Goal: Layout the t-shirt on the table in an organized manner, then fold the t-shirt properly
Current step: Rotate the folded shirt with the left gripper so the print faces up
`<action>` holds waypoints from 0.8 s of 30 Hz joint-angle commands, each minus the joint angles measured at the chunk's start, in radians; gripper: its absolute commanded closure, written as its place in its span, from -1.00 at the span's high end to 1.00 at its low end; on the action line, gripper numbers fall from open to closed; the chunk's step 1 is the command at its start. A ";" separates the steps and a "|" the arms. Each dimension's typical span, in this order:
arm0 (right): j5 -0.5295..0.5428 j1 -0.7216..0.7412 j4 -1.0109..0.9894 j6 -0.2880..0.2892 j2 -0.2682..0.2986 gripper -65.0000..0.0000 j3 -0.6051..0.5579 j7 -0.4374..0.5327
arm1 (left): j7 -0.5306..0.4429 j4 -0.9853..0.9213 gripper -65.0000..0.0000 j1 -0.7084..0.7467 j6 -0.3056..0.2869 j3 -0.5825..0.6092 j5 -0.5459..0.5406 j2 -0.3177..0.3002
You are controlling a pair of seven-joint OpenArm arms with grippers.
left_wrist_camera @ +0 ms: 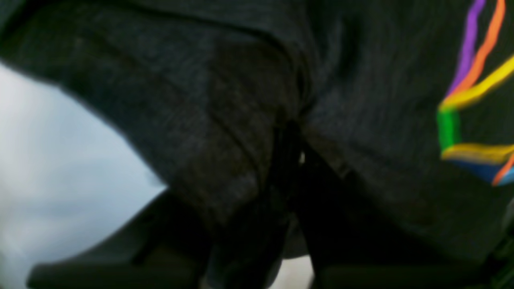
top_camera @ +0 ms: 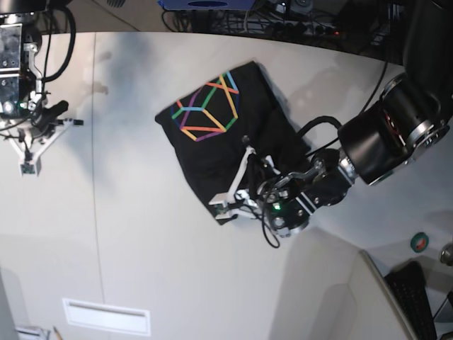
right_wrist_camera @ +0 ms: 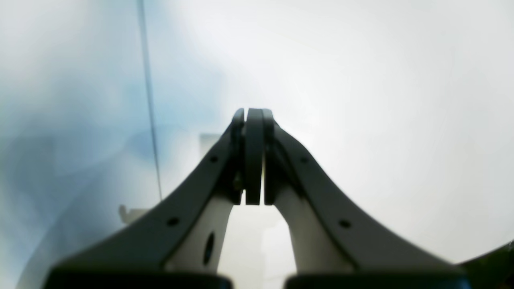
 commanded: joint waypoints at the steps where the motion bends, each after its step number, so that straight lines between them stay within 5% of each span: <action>1: -0.002 0.002 0.016 0.000 0.011 -1.00 0.020 0.015 | -0.032 0.025 -1.00 -0.047 -0.005 0.044 0.001 0.027; 4: -0.002 -0.023 0.016 0.000 -0.003 -1.00 0.064 0.017 | -0.075 0.023 -1.00 -0.074 -0.005 0.131 0.100 0.093; 12: -0.002 -0.052 0.016 0.000 -0.026 -1.00 0.150 0.017 | -0.092 0.020 -1.00 0.004 -0.012 0.130 0.470 0.245; 24: -0.001 -0.064 0.016 0.000 -0.026 -1.00 0.150 0.017 | -0.087 0.019 -1.00 -0.005 -0.013 0.133 0.484 0.279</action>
